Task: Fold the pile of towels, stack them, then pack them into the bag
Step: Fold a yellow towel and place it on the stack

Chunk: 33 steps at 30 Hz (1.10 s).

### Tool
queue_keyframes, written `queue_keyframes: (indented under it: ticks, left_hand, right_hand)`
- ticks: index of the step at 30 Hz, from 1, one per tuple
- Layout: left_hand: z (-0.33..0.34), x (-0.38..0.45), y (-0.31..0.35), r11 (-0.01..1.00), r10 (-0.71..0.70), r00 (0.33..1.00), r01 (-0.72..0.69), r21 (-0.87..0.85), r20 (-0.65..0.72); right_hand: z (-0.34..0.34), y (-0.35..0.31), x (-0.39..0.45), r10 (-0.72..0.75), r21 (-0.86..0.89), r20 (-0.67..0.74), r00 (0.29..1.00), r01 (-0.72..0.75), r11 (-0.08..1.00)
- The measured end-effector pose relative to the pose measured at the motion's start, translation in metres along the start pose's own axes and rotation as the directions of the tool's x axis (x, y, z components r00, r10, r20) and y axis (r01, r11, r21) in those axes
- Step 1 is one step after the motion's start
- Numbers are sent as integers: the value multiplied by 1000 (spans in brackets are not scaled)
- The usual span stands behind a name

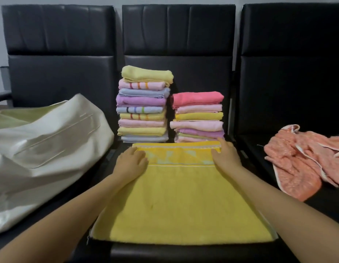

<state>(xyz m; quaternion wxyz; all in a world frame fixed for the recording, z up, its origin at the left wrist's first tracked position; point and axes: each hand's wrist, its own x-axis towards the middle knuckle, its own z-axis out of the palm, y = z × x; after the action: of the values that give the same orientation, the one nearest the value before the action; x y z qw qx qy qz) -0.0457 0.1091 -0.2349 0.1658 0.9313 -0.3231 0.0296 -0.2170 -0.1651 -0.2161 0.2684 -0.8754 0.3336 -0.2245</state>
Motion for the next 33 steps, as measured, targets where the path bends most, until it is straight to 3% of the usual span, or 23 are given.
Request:
queue_keyframes:
  ticks: [4,8,13,16,21,27,30,33]
  left_hand:
    - [-18,-32,21,993,106,990,-110,-46,-89]
    - [-35,-89,51,941,284,956,-292,-168,-70]
    - [-32,-168,56,827,551,831,-532,-181,77]
    - [-17,-191,46,781,618,784,-605,-156,53]
    - [-18,-182,49,829,548,836,-541,-141,14]
    - [-29,-167,57,897,442,895,-440,48,-56]
    - [-41,-162,54,850,459,883,-469,241,99]
    - [-50,-158,32,854,462,869,-489,176,177]
  right_hand:
    - [-11,-24,-44,-136,136,-9,991,136,981]
    - [-29,-50,-105,-346,273,143,927,299,914]
    - [-44,-36,-178,-519,163,334,787,494,854]
    - [-43,-12,-201,-587,72,398,705,614,786]
    - [-43,-1,-199,-594,-3,272,757,618,786]
    - [-63,10,-187,-545,-227,358,758,637,737]
    - [-75,20,-176,-426,-205,252,869,478,854]
    - [-87,31,-170,-218,59,122,968,213,975]
